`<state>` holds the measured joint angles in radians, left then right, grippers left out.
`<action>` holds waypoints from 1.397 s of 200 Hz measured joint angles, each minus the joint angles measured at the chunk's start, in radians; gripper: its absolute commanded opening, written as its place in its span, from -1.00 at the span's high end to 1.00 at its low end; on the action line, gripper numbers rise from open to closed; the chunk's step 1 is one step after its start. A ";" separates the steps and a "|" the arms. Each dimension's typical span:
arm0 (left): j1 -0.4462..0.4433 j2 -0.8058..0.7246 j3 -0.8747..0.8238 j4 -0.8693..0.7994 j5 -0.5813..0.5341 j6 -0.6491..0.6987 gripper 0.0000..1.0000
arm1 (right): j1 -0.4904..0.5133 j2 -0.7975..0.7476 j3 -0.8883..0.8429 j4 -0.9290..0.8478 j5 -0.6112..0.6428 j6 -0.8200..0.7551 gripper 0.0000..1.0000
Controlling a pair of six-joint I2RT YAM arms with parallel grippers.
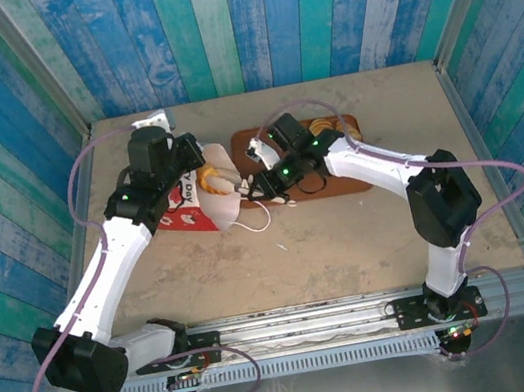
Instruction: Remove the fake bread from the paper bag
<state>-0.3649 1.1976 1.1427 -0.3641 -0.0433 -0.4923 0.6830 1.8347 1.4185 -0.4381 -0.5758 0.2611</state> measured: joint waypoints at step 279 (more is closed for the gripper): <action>0.000 0.031 0.002 0.005 -0.042 -0.029 1.00 | -0.373 -0.312 -0.426 0.118 -0.239 0.108 0.27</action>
<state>-0.3649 1.2282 1.1446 -0.3592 -0.0856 -0.5217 0.3099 1.5223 0.9928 -0.3202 -0.8150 0.3687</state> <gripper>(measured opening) 0.041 0.361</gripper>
